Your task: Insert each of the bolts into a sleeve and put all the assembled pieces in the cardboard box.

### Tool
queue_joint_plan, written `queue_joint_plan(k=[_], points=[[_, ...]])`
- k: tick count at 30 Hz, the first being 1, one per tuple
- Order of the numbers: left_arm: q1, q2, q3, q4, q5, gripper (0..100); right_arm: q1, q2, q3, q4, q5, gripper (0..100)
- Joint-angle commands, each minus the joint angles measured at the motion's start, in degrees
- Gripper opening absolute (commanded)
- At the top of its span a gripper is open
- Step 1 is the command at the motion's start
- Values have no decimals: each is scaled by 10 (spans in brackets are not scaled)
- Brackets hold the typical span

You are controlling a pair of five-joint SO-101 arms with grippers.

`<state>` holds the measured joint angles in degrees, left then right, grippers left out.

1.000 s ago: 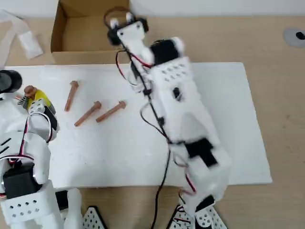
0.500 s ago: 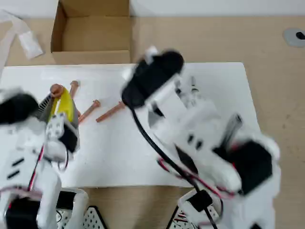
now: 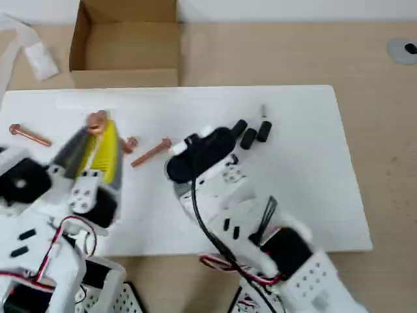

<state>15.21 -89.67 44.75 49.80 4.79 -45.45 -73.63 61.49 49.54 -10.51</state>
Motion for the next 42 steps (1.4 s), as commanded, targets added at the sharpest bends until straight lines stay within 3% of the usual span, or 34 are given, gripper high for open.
queue_joint_plan(k=[1,7,19,28,42], points=[[54,32,-52,18,8,4,-13,-42,77,-149,-11,10],[58,59,-79,22,46,4,-13,-66,116,-208,-11,10],[61,63,-67,19,42,5,-12,-70,115,-211,-13,10],[60,72,29,-86,41,5,-12,-70,117,-211,-13,10],[60,153,15,-89,44,5,-9,-70,115,-211,-13,10]])
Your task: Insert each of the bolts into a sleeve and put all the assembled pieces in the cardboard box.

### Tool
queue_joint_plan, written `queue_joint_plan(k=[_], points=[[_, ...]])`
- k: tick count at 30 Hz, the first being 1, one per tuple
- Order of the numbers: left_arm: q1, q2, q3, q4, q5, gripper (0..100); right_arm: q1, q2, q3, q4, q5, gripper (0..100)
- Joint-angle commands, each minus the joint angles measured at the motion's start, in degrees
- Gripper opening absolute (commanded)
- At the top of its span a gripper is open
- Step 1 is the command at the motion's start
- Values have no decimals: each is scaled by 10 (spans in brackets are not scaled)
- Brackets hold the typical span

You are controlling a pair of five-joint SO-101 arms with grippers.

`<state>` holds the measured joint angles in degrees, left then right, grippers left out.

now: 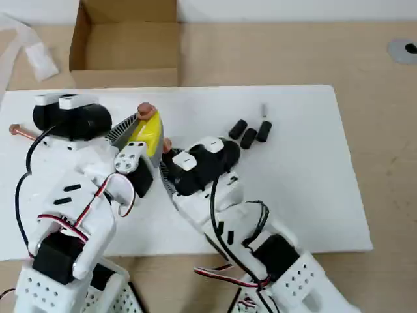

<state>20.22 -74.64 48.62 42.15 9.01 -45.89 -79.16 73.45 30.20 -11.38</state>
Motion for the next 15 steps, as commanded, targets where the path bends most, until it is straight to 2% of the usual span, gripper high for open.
queue_joint_plan(k=[1,11,15], points=[[11,2,-23,-12,1,5,-5,-15,-5,-18,-4,10],[11,1,-21,0,2,5,-5,-15,-6,-18,-4,10],[51,-1,-28,19,2,5,-5,-15,-6,-18,-3,10]])
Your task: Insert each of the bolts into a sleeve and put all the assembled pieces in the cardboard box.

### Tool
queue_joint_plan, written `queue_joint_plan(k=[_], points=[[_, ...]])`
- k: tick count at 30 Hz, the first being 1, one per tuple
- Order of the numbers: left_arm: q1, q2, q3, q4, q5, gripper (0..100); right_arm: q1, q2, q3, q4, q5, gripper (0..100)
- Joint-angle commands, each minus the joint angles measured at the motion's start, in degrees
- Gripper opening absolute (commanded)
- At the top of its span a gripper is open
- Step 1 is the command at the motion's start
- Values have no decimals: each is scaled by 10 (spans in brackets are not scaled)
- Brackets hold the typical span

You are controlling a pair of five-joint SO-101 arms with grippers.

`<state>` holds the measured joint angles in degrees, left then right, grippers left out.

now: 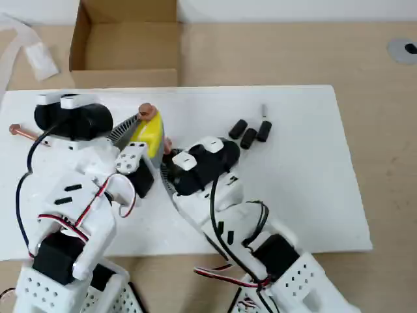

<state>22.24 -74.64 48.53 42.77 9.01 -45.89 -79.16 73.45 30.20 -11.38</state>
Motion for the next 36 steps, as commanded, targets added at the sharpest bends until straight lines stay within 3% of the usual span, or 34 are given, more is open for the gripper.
queue_joint_plan(k=[1,5,16,24,36], points=[[46,-1,-33,30,3,4,-5,-15,-6,-18,-3,10],[75,-1,-56,62,0,4,-5,-15,-6,-18,-3,10],[-39,-1,-68,40,3,5,-5,-15,-6,-18,-3,10],[-39,-1,-69,-1,21,5,-5,-15,-6,-18,-3,10],[-39,2,-135,6,42,5,-5,-15,-6,-18,-3,10]])
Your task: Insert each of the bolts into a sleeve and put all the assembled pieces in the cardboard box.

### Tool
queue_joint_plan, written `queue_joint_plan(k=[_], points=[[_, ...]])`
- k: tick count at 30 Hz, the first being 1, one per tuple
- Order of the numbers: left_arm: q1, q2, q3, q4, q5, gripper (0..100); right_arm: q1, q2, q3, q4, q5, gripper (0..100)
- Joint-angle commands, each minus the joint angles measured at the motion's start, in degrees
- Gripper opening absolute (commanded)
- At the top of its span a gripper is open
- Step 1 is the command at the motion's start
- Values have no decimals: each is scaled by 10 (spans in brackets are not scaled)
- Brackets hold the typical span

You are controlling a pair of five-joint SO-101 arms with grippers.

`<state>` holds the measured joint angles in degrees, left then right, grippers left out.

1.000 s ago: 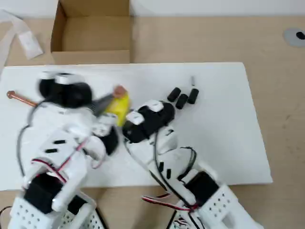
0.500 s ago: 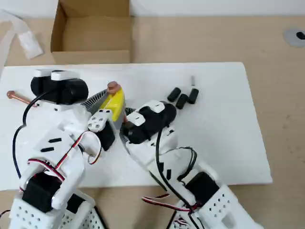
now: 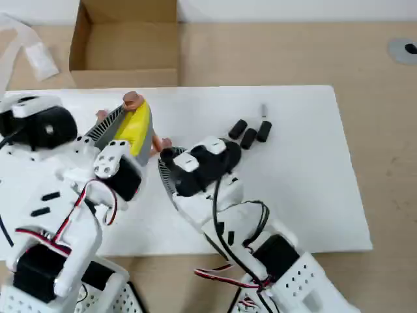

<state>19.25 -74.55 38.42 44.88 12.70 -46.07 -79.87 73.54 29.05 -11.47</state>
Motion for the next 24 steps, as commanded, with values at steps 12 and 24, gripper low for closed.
queue_joint_plan(k=[12,24], points=[[42,2,33,-14,4,5,-3,-7,-7,-6,-2,10],[7,1,39,-15,-25,5,-3,-7,-7,-6,-2,10]])
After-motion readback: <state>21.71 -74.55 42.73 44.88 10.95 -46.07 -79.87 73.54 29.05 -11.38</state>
